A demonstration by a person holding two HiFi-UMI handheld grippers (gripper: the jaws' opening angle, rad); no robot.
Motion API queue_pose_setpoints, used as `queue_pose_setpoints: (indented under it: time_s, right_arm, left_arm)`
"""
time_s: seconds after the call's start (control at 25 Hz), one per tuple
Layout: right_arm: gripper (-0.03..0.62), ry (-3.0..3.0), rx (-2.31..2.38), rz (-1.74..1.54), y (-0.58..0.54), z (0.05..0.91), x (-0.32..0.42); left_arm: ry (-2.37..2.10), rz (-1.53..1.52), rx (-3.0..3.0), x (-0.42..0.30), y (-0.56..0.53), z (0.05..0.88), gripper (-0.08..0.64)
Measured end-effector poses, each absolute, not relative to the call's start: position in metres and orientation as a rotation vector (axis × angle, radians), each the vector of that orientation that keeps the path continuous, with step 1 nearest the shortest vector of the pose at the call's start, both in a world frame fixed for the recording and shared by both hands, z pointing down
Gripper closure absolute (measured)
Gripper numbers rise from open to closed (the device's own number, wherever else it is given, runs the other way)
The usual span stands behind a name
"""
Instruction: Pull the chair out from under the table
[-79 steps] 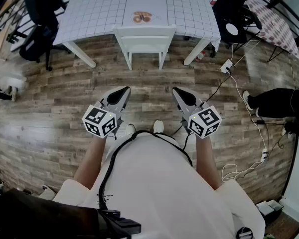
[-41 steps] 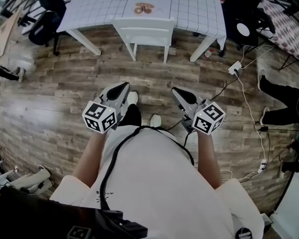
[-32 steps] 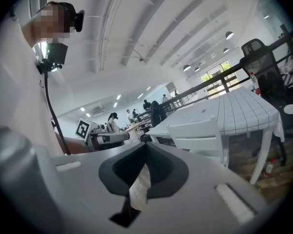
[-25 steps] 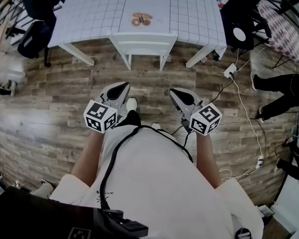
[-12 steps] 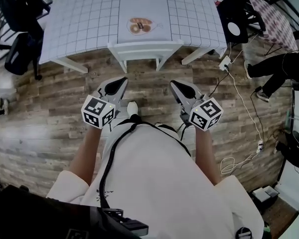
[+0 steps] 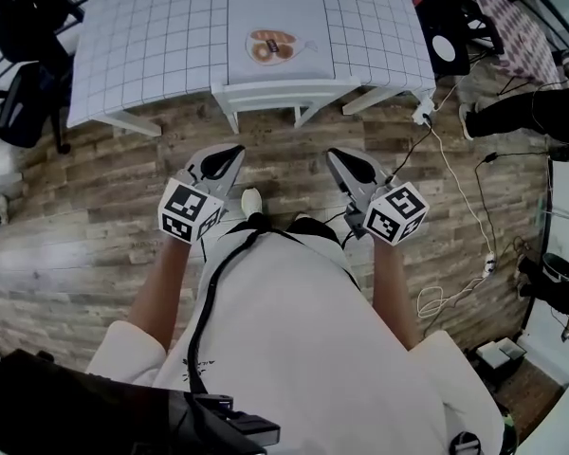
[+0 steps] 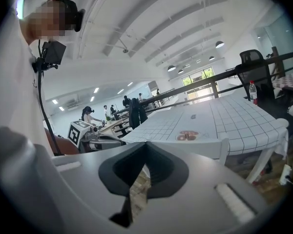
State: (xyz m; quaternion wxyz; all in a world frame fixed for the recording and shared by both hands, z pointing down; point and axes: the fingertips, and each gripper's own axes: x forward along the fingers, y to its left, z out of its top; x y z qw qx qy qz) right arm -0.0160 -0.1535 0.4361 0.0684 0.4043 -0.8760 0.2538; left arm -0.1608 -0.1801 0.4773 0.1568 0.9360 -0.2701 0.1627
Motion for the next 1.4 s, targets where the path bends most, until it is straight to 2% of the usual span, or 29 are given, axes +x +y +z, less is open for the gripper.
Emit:
queue_pose_setpoints:
  time_s: [0.48,0.68,0.76,0.92,1.16,1.4]
  right_arm:
    - [0.588,-2.668,1.154,0.726,-0.194,0.435,0.001]
    - [0.586,-2.570,1.047,0.541,-0.233,0.450,0.022]
    - [0.586,-2.493,0.979,0.433,-0.250,0.465,0.031]
    - [0.583,-2.350,0.847,0.250,-0.280,0.492,0.047]
    - [0.512,-2.147,0.628,0.005,-0.313,0.526,0.060]
    - [0.367,-2.028,0.445,-0.110,-0.329,0.555,0.060]
  left_arm:
    - [-0.837,0.550,2.665,-0.148,-0.209,0.481,0.552]
    - [-0.916,0.765,2.700,-0.133,-0.236,0.490,0.552]
    - [-0.919,0.879,2.719,-0.127,-0.246,0.500,0.522]
    - [-0.929,1.072,2.743,-0.124,-0.272,0.518,0.520]
    - [-0.885,1.364,2.766,-0.125,-0.316,0.536,0.449]
    - [-0.659,1.739,2.750,-0.125,-0.338,0.564,0.306]
